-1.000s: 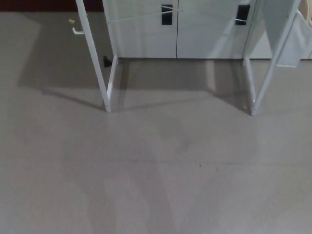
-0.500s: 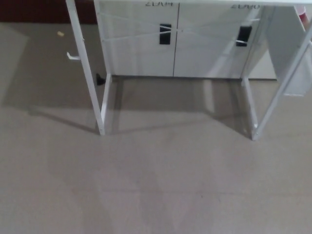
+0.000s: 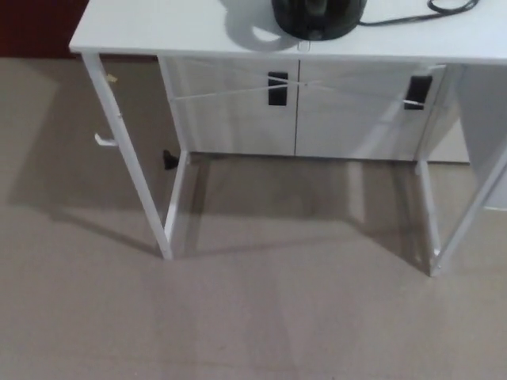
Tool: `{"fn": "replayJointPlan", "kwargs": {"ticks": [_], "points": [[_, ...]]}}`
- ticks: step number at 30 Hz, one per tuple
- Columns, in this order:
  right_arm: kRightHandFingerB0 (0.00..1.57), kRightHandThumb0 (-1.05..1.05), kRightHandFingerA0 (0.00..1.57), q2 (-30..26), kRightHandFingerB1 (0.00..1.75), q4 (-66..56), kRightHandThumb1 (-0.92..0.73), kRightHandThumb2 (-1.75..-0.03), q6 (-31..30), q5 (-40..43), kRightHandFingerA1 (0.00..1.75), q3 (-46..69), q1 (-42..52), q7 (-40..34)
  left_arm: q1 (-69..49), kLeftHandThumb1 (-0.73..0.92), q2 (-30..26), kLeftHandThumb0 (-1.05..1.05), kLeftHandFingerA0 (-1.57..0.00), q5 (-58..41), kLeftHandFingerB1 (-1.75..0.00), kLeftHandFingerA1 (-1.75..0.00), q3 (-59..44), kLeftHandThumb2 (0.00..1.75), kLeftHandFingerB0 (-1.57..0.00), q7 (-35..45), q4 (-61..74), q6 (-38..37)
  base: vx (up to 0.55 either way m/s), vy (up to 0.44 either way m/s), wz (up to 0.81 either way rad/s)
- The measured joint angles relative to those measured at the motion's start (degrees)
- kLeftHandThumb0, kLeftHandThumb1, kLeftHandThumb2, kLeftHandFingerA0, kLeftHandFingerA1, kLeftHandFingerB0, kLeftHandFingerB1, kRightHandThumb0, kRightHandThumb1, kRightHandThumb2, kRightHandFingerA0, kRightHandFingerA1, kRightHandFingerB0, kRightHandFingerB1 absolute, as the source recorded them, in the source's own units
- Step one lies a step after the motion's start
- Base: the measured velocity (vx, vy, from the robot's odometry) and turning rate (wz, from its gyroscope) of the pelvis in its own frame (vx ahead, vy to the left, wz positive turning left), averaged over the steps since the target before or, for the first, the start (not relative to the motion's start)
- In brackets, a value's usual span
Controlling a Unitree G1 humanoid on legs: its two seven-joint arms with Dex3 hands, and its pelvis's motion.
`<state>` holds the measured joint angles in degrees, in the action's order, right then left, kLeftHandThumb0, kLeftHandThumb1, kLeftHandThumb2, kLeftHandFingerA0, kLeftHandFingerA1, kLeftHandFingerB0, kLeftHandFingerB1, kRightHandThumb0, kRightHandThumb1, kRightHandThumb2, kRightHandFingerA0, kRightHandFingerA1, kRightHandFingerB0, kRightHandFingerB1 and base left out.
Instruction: The robot walk towards a table in front and click the button on the base of the boilling pot using its left middle finger
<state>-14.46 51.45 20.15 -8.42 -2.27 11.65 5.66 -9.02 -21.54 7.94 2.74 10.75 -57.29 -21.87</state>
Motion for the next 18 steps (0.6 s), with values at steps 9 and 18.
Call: {"fn": "replayJointPlan", "kwargs": {"ticks": [9, 18], "points": [[0.54, -0.29, 0.66, -0.04, 0.44, 0.88, -0.53, -0.55, 0.18, -0.66, 0.45, -1.08, -0.03, -0.25, 0.31, 0.45, -0.09, -0.54, -0.57, 0.14, -0.46, -0.52, 0.26, 0.77, -0.39, -0.17, -0.13, -0.54, 0.30, 0.132, -0.12], [0.53, -0.28, 0.67, 0.03, 0.44, 1.25, -0.54, -0.56, 0.62, -0.91, 0.46, -1.94, -0.41, -0.32, -0.14, 0.46, -0.35, -0.54, -0.57, 0.34, -0.46, -0.52, 0.51, 0.78, -0.38, -0.56, -0.28, -0.64, 0.19, -0.001, 0.08]]}}
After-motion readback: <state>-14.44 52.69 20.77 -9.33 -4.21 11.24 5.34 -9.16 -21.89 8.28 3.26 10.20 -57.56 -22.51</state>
